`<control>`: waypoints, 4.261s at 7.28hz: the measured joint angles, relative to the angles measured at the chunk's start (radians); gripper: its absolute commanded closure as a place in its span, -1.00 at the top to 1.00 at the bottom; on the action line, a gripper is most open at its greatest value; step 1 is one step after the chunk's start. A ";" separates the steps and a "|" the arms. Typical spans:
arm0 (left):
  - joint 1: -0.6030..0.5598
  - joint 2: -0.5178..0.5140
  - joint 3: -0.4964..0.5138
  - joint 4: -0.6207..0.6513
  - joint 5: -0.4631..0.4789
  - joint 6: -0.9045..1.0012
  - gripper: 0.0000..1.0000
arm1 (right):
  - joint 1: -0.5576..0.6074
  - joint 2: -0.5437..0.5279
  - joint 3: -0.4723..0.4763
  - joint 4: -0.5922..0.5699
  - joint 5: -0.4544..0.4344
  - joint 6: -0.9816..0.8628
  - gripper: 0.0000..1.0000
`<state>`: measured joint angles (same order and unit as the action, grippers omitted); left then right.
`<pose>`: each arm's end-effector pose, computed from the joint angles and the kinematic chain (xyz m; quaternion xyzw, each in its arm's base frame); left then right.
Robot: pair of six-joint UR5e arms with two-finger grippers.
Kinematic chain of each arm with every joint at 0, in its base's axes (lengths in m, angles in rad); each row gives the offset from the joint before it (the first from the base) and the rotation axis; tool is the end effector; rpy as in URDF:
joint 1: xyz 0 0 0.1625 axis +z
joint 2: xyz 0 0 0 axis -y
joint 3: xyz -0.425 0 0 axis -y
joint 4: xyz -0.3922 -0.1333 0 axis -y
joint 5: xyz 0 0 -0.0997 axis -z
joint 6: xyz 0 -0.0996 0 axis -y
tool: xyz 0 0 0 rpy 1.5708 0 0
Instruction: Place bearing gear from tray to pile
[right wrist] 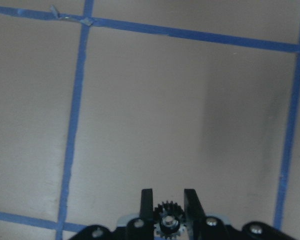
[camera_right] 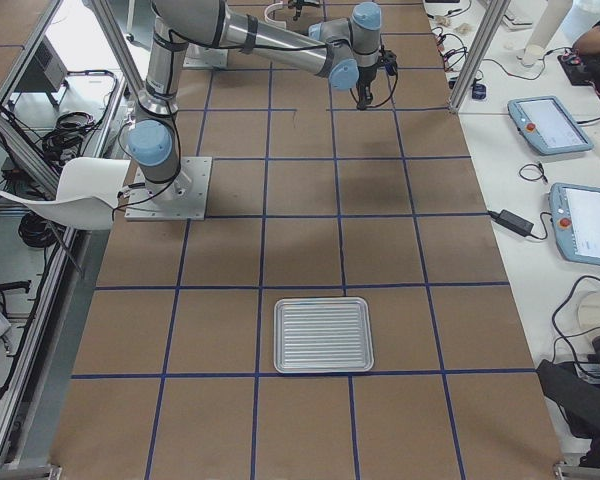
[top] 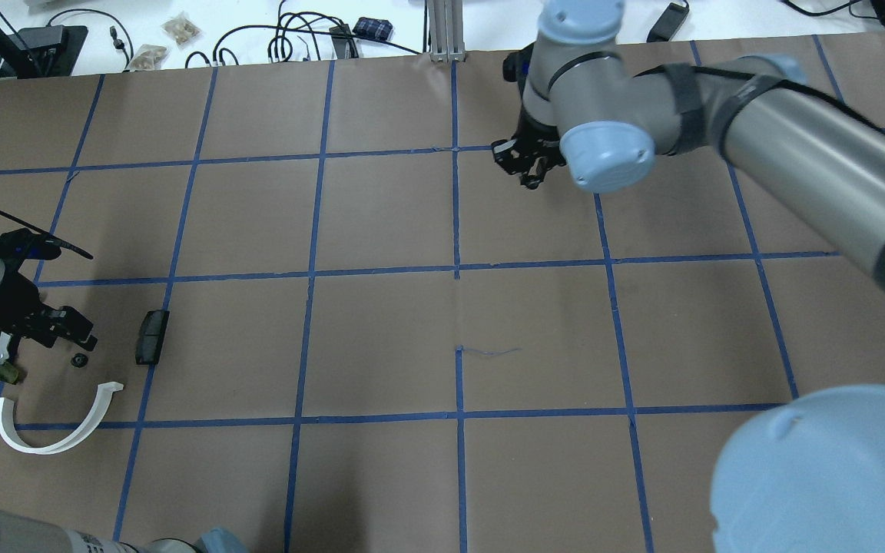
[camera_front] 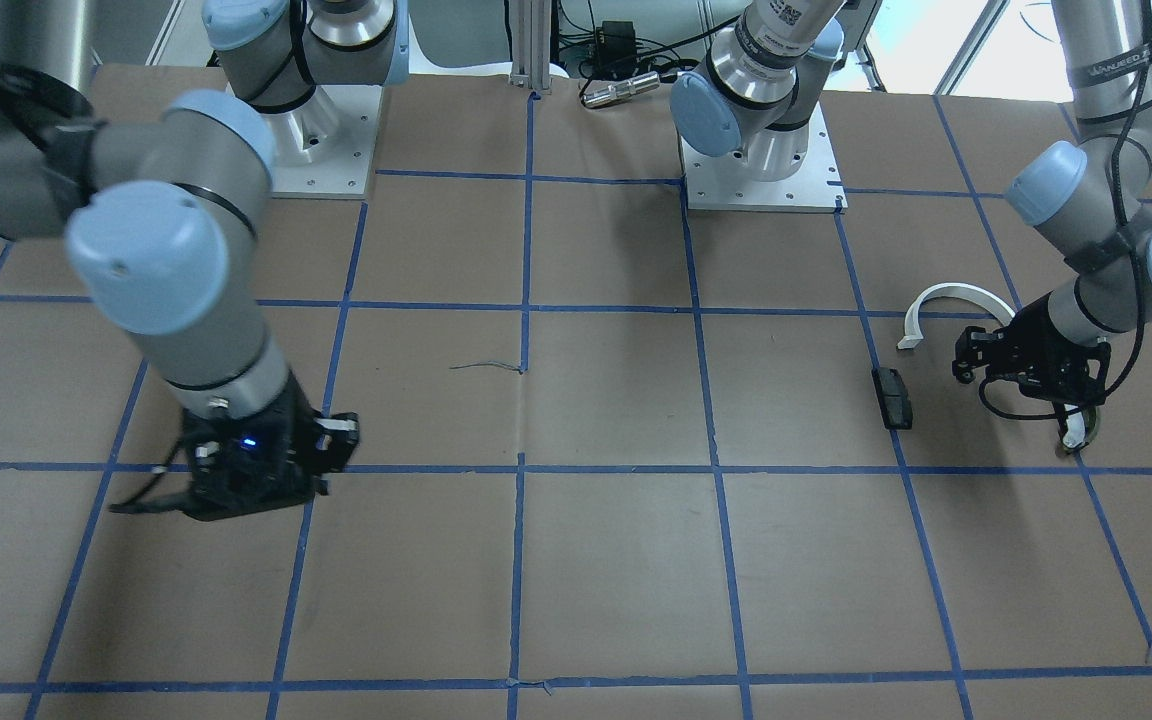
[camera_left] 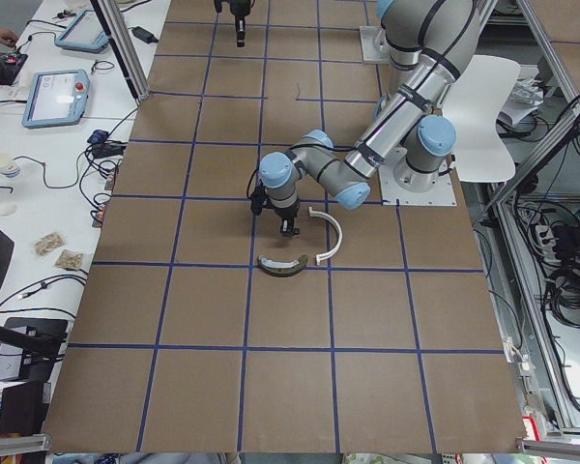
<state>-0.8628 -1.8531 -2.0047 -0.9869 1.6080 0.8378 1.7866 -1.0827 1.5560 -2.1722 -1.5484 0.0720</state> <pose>0.2267 -0.4641 0.2014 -0.0659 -0.9955 -0.0603 0.0329 0.2737 -0.6157 0.2731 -0.0724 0.9953 -0.0617 0.0202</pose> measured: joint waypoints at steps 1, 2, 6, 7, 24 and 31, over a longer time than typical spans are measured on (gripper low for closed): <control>-0.015 0.001 0.030 -0.001 -0.027 -0.011 1.00 | 0.052 0.046 0.000 -0.024 0.001 0.056 -0.71; -0.054 0.000 0.070 -0.003 -0.038 -0.031 1.00 | 0.081 0.076 0.001 -0.033 0.004 0.097 -0.45; -0.314 -0.005 0.145 -0.005 -0.048 -0.199 1.00 | 0.144 0.101 0.015 -0.031 0.005 0.217 1.00; -0.388 -0.005 0.146 -0.003 -0.048 -0.291 1.00 | 0.146 0.096 0.011 -0.031 0.001 0.207 1.00; -1.114 -0.360 0.453 0.071 -0.034 -1.259 0.66 | -0.246 -0.361 -0.045 0.448 0.000 -0.064 1.00; -1.110 -0.367 0.446 0.054 -0.008 -1.250 -0.10 | -0.248 -0.353 -0.036 0.448 0.001 -0.065 1.00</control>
<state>-1.9728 -2.2196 -1.5590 -0.9327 1.5997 -0.4119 1.5387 -1.4359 1.5201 -1.7238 -1.5470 0.0072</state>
